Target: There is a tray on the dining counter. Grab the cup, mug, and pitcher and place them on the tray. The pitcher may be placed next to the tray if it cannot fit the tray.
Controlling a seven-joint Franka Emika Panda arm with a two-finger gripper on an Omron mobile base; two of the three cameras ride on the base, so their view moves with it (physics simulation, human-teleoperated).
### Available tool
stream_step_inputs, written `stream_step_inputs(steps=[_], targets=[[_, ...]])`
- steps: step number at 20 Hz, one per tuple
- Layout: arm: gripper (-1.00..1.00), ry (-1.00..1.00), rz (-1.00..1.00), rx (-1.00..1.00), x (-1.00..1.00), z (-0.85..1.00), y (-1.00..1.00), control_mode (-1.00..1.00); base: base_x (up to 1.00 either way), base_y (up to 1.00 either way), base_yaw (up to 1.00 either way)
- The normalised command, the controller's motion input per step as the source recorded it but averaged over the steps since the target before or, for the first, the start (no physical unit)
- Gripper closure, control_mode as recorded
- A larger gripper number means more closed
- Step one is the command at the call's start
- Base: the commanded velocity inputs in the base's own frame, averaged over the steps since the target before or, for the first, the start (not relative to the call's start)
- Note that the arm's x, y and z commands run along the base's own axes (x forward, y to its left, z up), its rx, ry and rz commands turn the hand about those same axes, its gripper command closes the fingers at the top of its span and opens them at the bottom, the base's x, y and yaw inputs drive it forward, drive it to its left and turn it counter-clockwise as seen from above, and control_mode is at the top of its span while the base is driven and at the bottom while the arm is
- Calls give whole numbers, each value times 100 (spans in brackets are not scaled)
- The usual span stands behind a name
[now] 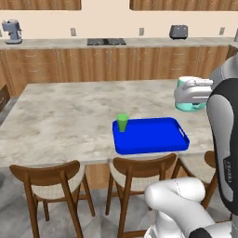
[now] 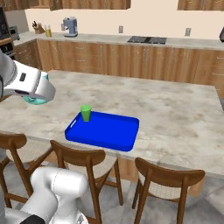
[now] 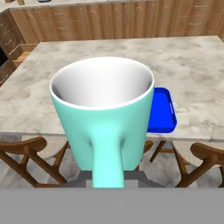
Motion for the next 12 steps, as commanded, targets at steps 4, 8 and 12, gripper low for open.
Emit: stream_step_inputs(steps=[4,8,12], targets=[[100,0,0,0,0,0,0,100,44,-4,-4],[100,0,0,0,0,0,0,100,31,0,-9],[100,0,0,0,0,0,0,-100,0,0,0]])
